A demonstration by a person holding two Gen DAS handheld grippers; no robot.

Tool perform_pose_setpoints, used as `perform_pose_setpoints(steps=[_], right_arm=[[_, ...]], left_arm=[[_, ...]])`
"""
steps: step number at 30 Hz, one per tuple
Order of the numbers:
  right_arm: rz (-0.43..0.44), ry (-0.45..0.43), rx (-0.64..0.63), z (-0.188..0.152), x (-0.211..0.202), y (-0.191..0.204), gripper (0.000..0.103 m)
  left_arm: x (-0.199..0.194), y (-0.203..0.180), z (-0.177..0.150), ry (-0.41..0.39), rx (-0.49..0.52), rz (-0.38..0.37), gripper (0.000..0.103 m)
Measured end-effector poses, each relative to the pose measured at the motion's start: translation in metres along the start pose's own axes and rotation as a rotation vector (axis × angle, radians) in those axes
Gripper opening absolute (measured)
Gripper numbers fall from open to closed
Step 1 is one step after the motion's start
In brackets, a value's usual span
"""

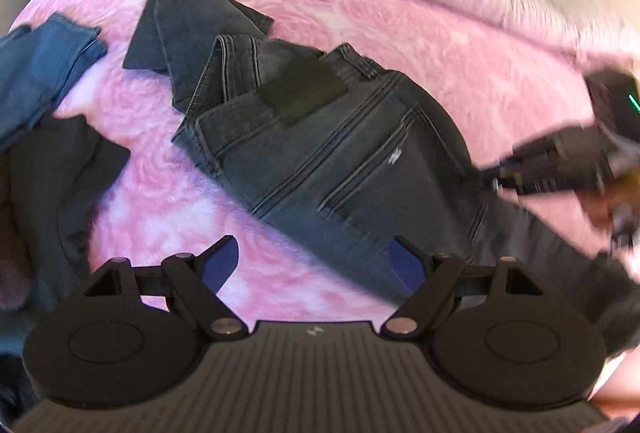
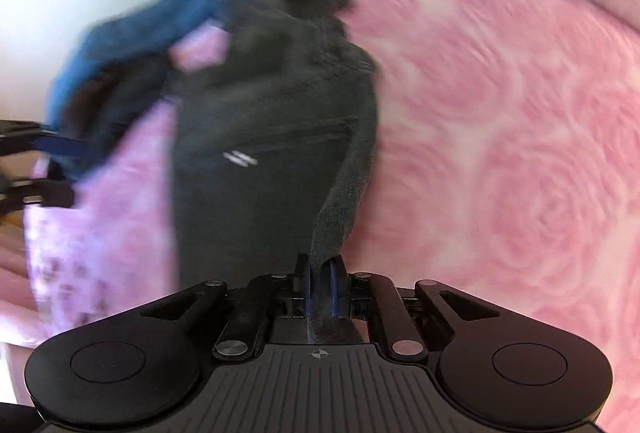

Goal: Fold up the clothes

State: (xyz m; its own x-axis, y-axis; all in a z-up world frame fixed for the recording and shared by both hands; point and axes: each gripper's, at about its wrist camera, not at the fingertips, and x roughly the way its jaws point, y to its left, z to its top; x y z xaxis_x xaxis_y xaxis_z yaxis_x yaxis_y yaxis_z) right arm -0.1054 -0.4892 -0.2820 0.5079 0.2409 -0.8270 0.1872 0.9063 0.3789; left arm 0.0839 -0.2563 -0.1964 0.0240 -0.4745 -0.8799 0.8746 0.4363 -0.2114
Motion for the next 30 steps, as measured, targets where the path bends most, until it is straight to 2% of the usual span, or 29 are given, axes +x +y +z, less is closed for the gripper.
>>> perform_pose_setpoints(steps=[3, 7, 8, 11, 12, 13, 14, 15, 16, 18, 19, 20, 22, 27, 30], right_arm=[[0.076, -0.043, -0.099, -0.002, -0.021, 0.054, 0.007], [0.17, -0.016, -0.324, -0.02, -0.017, 0.139, 0.007], [0.173, -0.005, -0.348, -0.022, -0.016, 0.144, 0.007], [0.183, 0.029, -0.421, -0.029, -0.011, 0.159, 0.008], [0.186, 0.04, -0.445, -0.032, -0.01, 0.164, 0.008], [0.189, 0.051, -0.469, -0.034, -0.008, 0.169, 0.008], [0.192, 0.062, -0.493, -0.036, -0.007, 0.174, 0.009], [0.195, 0.074, -0.517, -0.039, -0.005, 0.179, 0.009], [0.198, 0.085, -0.541, -0.041, -0.003, 0.184, 0.014], [0.204, 0.107, -0.589, -0.046, 0.0, 0.195, 0.032], [0.205, 0.116, -0.611, -0.047, 0.0, 0.198, 0.045], [0.188, 0.106, -0.621, -0.037, -0.005, 0.191, 0.054], [0.148, 0.085, -0.616, -0.005, -0.004, 0.169, 0.06], [-0.01, -0.033, -0.565, 0.104, 0.028, 0.117, 0.062], [-0.099, -0.032, -0.64, 0.158, 0.064, 0.105, 0.062]], left_arm=[[-0.021, 0.005, 0.006, -0.036, -0.103, -0.043, 0.08], [-0.042, 0.018, -0.004, -0.05, -0.261, -0.101, 0.084], [-0.043, 0.021, -0.01, -0.046, -0.288, -0.107, 0.085], [-0.036, 0.029, -0.03, 0.006, -0.327, -0.031, 0.084], [-0.033, 0.034, -0.037, 0.025, -0.342, 0.006, 0.078], [-0.029, 0.038, -0.044, 0.044, -0.357, 0.042, 0.061], [-0.027, 0.042, -0.051, 0.05, -0.37, 0.069, 0.052], [-0.028, 0.047, -0.055, 0.043, -0.384, 0.078, 0.031], [-0.029, 0.052, -0.06, 0.034, -0.397, 0.083, 0.018], [-0.033, 0.062, -0.068, 0.016, -0.425, 0.092, 0.015], [-0.035, 0.066, -0.072, 0.002, -0.436, 0.085, 0.013], [-0.037, 0.071, -0.075, -0.013, -0.447, 0.072, 0.013], [-0.039, 0.075, -0.081, -0.025, -0.452, 0.058, 0.012], [-0.036, 0.085, -0.098, -0.042, -0.44, 0.037, 0.012], [-0.034, 0.091, -0.107, -0.053, -0.42, 0.024, 0.012]])
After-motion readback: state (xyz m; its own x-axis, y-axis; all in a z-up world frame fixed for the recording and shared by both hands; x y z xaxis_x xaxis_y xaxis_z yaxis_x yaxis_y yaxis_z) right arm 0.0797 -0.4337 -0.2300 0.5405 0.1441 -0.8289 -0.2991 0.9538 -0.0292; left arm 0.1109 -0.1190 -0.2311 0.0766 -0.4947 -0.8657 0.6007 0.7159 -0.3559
